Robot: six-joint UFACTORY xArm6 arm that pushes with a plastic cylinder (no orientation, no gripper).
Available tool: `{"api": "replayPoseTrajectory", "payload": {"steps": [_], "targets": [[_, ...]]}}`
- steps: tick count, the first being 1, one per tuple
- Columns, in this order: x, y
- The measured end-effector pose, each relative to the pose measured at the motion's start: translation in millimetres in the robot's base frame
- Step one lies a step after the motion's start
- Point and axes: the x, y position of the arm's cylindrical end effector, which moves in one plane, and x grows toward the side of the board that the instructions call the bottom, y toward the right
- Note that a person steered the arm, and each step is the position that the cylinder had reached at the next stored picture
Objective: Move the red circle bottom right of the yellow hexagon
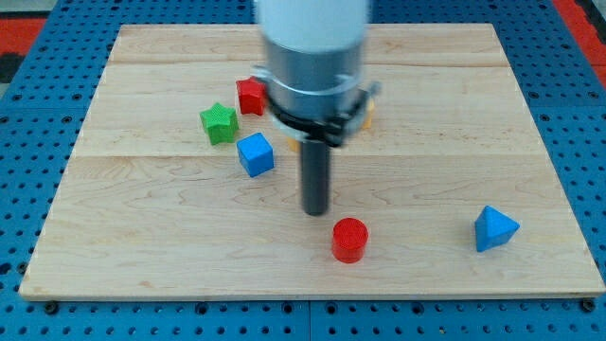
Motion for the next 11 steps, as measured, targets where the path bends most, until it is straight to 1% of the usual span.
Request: {"api": "replayPoseTrajectory", "payload": {"steps": [1,2,3,4,5,6,7,8,9,10,11], "targets": [[3.1,92.9],[19.1,104.0],[55.0,47.0],[49.2,8.4],[79.2,12.0],[70.4,-19.5],[44.4,-1.8],[-19.4,-12.6],[5.2,-13.1],[9.3,-52.9],[-6.7,-77.2]]}}
